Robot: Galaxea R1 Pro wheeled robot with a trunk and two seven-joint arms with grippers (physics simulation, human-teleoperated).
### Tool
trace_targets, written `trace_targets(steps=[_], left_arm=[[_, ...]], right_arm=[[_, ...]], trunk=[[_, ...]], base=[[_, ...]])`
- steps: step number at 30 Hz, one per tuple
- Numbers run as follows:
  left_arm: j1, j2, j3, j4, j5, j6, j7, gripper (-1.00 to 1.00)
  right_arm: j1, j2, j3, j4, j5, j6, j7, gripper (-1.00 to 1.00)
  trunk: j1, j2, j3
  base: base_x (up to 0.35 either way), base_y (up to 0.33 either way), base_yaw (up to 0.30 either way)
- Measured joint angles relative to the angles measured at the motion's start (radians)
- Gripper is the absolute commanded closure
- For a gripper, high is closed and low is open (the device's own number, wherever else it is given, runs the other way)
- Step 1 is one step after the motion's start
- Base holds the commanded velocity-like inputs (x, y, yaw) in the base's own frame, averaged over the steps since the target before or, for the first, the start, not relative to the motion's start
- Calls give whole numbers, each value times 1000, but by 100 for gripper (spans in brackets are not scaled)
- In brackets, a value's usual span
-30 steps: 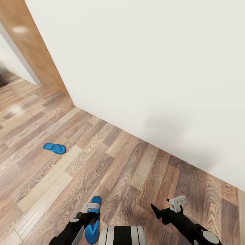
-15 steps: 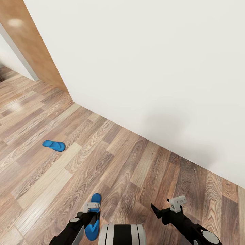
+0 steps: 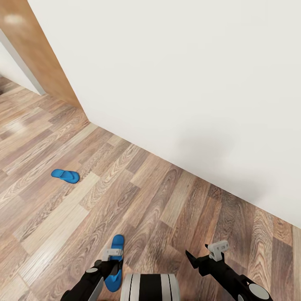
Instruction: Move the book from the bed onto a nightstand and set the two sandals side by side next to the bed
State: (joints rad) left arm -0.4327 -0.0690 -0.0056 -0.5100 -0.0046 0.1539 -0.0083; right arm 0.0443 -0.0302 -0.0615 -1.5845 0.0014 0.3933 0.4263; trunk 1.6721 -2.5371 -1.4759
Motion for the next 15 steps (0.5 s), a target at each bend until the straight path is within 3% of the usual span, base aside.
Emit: trace_targets(steps=[15], left_arm=[[0, 0, 0, -1, -1, 0, 0, -100]], right_arm=[[0, 0, 0, 0, 0, 0, 0, -100]], trunk=[[0, 0, 0]], base=[[0, 0, 0]])
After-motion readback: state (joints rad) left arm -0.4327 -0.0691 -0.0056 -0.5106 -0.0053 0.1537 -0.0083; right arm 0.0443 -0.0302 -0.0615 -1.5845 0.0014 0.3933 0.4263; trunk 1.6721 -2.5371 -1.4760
